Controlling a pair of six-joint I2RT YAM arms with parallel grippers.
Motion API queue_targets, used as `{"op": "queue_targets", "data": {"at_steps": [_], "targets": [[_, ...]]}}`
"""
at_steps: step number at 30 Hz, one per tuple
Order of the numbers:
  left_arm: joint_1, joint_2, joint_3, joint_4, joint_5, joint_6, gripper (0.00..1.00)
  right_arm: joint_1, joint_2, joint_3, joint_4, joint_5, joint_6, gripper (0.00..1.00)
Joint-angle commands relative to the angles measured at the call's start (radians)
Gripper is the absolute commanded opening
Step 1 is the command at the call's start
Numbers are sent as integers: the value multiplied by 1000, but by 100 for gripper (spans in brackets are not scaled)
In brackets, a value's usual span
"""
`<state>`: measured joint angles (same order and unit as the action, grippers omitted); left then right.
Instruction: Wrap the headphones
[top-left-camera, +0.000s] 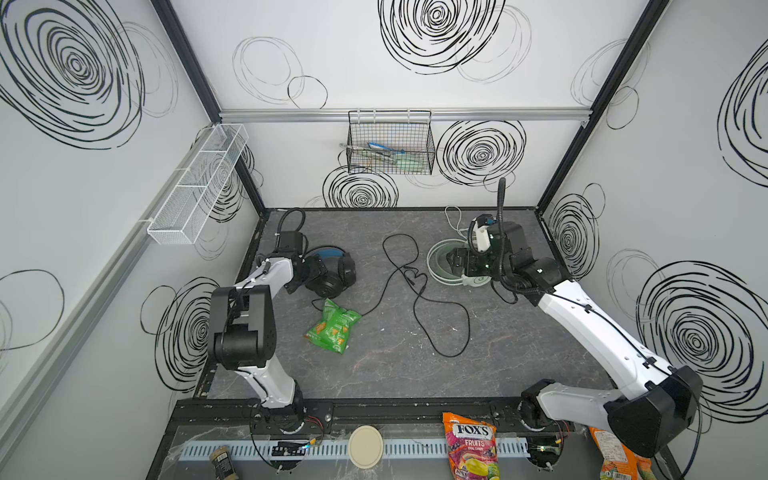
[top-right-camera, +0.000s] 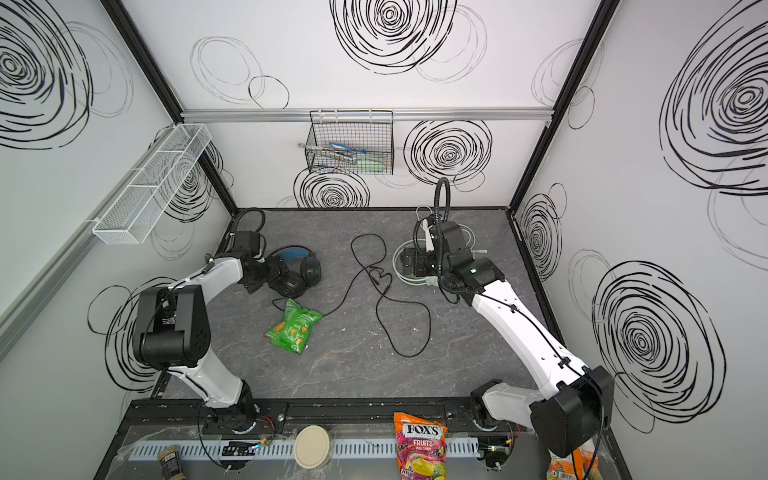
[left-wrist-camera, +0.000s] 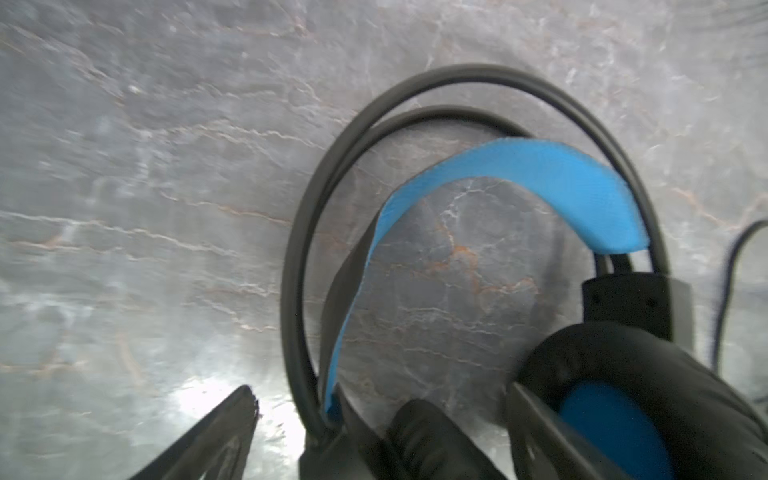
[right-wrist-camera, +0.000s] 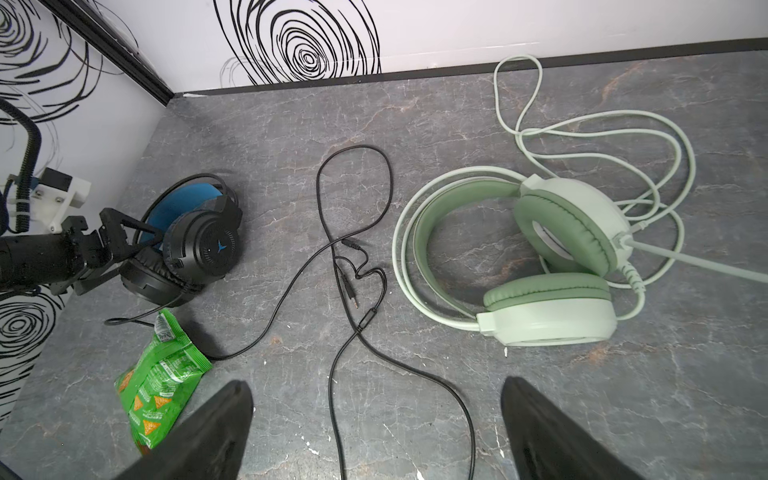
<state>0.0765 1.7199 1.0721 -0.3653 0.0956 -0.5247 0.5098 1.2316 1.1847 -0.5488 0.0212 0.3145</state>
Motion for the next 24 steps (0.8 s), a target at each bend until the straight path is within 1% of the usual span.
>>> {"op": "queue_targets", "data": {"at_steps": [1, 7, 11, 14, 17, 18, 20, 22, 23, 24], "targets": [[-76, -30, -22, 34, 66, -90, 97, 8, 7, 57, -29, 30, -13, 97], [-229, -20, -22, 86, 81, -205, 100, 9, 14, 67, -23, 42, -14, 97], [-326, -27, -72, 201, 127, -347, 96, 10, 3, 57, -26, 58, -15, 97], [-422, -14, -68, 262, 136, -437, 96, 9, -18, 28, -6, 77, -20, 97], [-497, -1, -69, 335, 146, -530, 96, 8, -42, 2, 18, 84, -22, 97], [-514, 8, -52, 333, 148, -537, 96, 8, -40, 1, 15, 86, -21, 97], [-532, 20, -17, 297, 145, -512, 97, 8, -35, 3, 6, 91, -21, 97], [-526, 23, 17, 226, 139, -441, 99, 7, -39, 0, 5, 95, -25, 97], [-513, 19, 36, 185, 138, -387, 100, 6, -43, 0, 1, 98, -28, 97], [-498, 11, 54, 140, 149, -313, 94, 6, -48, 1, -1, 102, -34, 97]]}}
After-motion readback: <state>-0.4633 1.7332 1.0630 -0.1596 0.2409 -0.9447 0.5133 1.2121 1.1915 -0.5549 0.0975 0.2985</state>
